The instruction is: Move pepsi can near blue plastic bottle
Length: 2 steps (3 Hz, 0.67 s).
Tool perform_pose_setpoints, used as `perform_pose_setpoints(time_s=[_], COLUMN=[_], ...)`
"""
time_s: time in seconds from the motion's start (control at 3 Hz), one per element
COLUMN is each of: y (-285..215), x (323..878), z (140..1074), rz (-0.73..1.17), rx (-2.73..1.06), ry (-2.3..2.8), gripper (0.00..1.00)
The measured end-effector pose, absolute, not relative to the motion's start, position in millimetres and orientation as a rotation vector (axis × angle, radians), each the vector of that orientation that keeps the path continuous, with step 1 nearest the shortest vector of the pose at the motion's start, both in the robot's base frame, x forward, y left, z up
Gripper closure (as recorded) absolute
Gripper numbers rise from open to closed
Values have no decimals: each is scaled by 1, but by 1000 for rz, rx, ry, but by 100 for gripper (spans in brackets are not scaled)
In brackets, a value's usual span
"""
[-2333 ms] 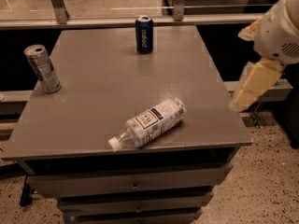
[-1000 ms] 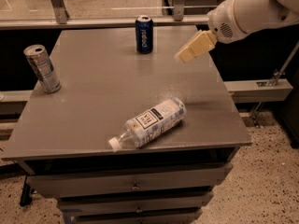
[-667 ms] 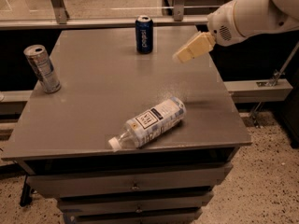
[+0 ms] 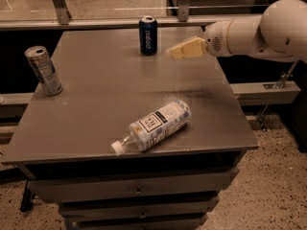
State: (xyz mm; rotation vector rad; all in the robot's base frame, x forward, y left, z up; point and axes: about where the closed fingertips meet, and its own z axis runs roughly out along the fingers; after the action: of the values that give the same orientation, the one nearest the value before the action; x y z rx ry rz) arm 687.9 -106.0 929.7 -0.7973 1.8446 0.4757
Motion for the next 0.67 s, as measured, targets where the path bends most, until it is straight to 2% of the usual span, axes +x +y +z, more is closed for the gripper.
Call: perform_pose_setpoints(time_s=[0.67], y=[-63], x=[755], z=[934], rz=[593], rx=[-698], ry=[1651], gripper=[0])
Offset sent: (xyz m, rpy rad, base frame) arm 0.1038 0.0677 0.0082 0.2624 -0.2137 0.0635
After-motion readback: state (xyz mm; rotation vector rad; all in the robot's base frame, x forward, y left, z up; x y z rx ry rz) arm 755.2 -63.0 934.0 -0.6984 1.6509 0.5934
